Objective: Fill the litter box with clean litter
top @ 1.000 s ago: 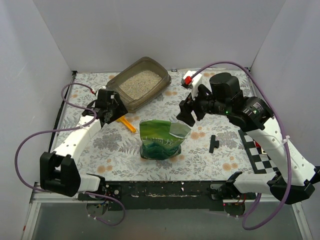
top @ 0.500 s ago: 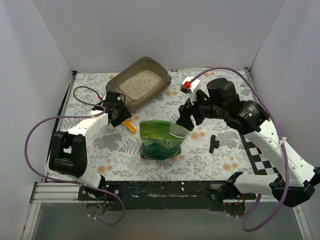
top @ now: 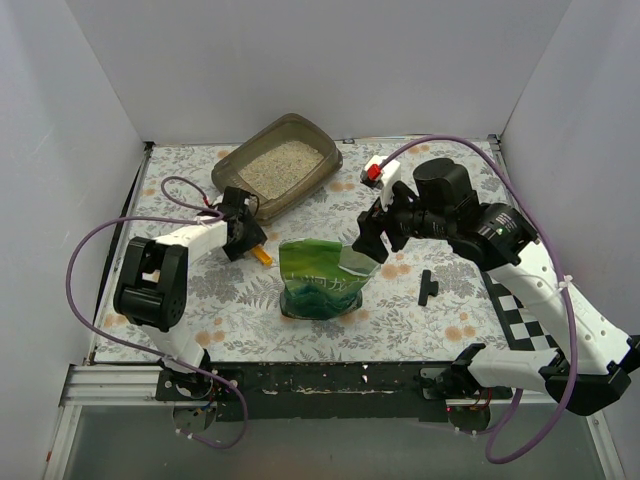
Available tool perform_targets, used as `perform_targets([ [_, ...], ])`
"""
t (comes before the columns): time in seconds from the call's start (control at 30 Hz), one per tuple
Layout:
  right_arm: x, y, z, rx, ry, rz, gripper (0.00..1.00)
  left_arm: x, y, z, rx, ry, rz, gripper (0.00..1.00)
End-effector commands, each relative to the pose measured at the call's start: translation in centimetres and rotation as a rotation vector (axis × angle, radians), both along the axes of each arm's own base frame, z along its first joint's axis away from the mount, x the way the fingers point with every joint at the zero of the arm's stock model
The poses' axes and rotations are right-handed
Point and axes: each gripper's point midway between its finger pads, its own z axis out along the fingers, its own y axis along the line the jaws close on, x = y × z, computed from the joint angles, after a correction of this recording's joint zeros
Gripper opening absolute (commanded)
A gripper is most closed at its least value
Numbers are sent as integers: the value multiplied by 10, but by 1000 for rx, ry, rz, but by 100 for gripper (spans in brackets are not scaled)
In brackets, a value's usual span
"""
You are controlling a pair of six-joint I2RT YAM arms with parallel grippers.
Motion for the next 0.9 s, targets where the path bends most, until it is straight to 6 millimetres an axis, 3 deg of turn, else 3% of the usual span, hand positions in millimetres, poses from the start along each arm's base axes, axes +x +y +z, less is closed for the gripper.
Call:
perform_targets([
  [0.0, 1, 1, 12, 35, -52, 5, 77, -6, 1, -20, 66, 50, 6, 56],
  [0.13, 3, 2, 14, 31, -58, 5, 77, -11, -3, -23, 60, 59, -8, 29],
  [0.33, 6, 4, 17, 29, -54, -2, 77, -20, 1, -12, 78, 42, -32, 7],
  [0.4, 7, 5, 24, 40, -58, -7, 77, -20, 4, 6, 79, 5, -38, 0],
  [0.47, 7, 7, 32, 51, -57, -7, 77, -22, 5, 31, 77, -38, -49, 0],
  [0.7, 2, 14, 51, 98, -35, 19, 76, -47, 13, 136, 52, -237, -100, 0],
  [0.87, -5, 22, 73, 166, -19, 51, 76, -69, -5, 201, -58, -376, -238, 0],
])
